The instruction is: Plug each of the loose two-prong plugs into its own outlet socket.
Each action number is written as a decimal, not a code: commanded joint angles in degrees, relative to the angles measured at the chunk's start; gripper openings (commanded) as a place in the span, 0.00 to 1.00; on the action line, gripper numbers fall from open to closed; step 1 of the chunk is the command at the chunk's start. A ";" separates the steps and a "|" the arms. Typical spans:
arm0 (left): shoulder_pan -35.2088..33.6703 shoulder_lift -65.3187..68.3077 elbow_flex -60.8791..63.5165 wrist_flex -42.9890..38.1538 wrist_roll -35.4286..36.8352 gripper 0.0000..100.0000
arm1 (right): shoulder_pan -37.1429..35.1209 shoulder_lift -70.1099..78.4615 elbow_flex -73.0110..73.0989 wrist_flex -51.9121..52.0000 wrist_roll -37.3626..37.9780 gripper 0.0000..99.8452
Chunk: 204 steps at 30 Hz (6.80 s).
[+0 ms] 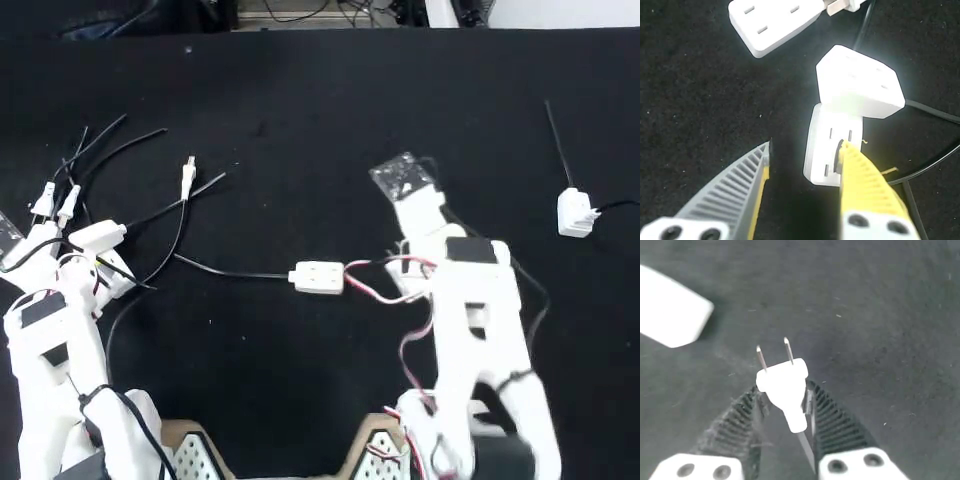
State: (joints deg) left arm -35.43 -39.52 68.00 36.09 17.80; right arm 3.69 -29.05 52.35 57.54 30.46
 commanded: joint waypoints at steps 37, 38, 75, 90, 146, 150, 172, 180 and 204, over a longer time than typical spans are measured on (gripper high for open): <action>-0.31 -0.62 -0.13 -0.88 0.44 0.22 | -1.23 26.95 -8.22 -4.22 4.31 0.19; -0.31 -0.62 -0.13 -0.88 0.44 0.22 | -1.23 26.95 -8.13 -4.22 4.75 0.19; -0.31 -0.79 -0.13 -0.88 0.44 0.22 | -1.05 9.45 -6.73 6.07 11.69 0.02; -0.31 -0.79 -0.13 -0.79 0.44 0.22 | 2.02 12.97 -3.47 -8.44 7.56 0.15; -0.22 -0.88 -0.13 -0.79 0.44 0.22 | 2.46 -2.24 14.90 -27.08 13.27 0.14; -0.22 -0.79 -0.13 -0.79 0.44 0.22 | 1.93 -2.24 6.29 -14.15 8.26 0.15; -0.22 -0.62 -0.22 -0.79 0.44 0.22 | 0.00 16.31 5.23 -26.46 15.03 0.20; -0.22 -0.62 -0.22 -0.79 0.44 0.22 | 6.95 18.95 -2.15 -25.76 15.38 0.08; -0.22 -0.79 -0.22 -0.70 0.44 0.22 | 11.43 30.99 -11.74 -28.66 12.57 0.02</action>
State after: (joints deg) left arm -35.43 -39.52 68.09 36.09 17.80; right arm 15.82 -1.01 45.93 30.64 45.41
